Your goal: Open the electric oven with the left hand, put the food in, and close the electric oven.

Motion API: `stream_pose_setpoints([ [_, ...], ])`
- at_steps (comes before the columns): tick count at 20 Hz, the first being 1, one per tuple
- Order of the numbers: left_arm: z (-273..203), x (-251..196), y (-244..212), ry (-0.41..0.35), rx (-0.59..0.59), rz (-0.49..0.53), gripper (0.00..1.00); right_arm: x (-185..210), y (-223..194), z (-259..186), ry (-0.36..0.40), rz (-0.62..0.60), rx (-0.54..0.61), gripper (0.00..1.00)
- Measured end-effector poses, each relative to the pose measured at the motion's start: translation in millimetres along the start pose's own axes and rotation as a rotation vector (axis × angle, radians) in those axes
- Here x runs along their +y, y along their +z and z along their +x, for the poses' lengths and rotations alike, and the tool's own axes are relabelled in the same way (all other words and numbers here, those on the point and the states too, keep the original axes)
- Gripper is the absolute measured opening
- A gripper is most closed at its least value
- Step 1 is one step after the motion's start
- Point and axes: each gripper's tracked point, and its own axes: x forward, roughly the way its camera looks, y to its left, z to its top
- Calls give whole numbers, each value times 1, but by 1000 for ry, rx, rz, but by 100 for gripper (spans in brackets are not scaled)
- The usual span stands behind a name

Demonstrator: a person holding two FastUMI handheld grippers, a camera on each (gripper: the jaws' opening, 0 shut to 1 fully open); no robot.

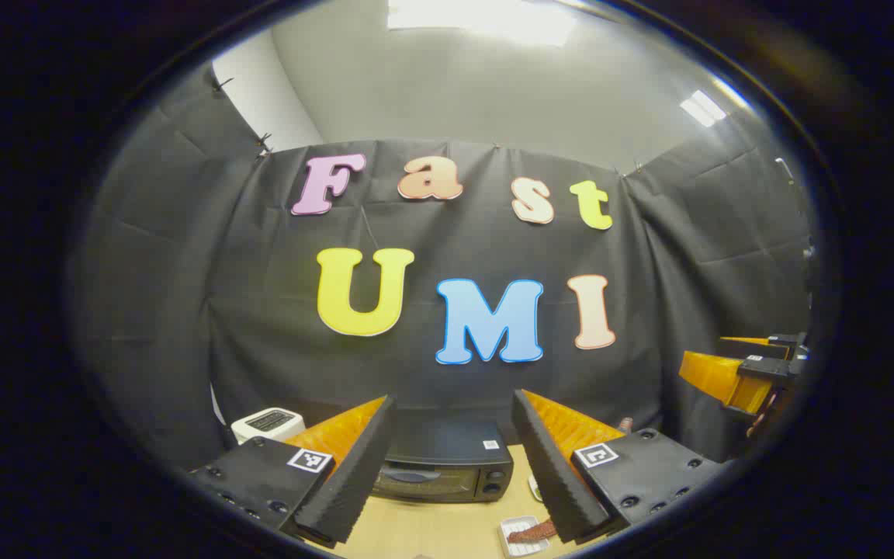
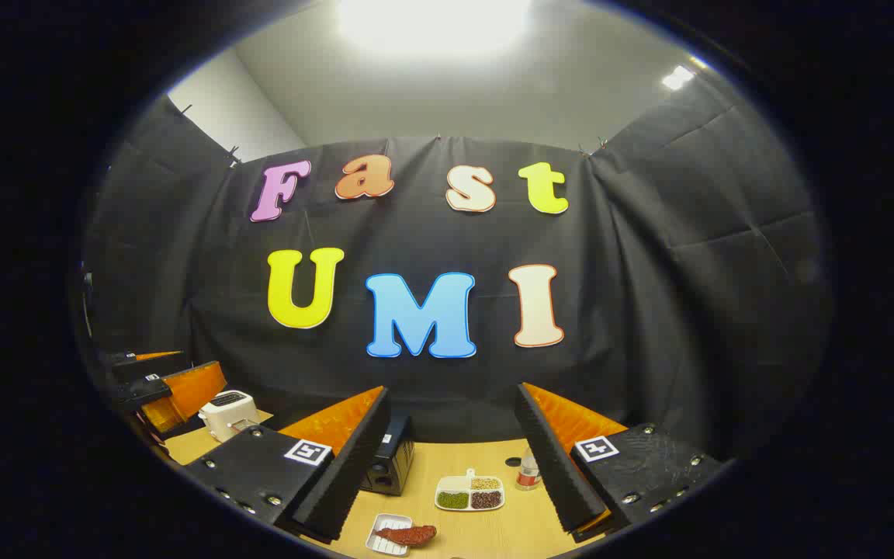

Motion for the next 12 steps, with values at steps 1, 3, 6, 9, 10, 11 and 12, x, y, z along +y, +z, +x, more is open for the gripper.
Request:
stream_pose_setpoints([
  [1, 2, 1, 3, 0, -4, 9, 98, 0, 1, 1, 1, 0, -2, 98],
  [3, 3, -1, 5, 4, -12, 18, 98, 0, 2, 4, 6, 3, -7, 98],
  [6, 8, -1, 6, 15, -12, 9, 98, 0, 1, 8, 25, 9, -2, 98],
  [9, 14, -3, 5, 27, -11, 12, 92, 0, 1, 13, 48, 2, 0, 94],
  [10, 16, -3, 2, 34, -7, 14, 92, 0, -1, 14, 56, -2, 4, 98],
  [11, 18, -4, 1, 40, -3, 16, 92, 0, -2, 15, 65, -4, 8, 98],
  [12, 20, -5, -4, 46, 2, 17, 92, -1, -4, 16, 76, -3, 11, 98],
])
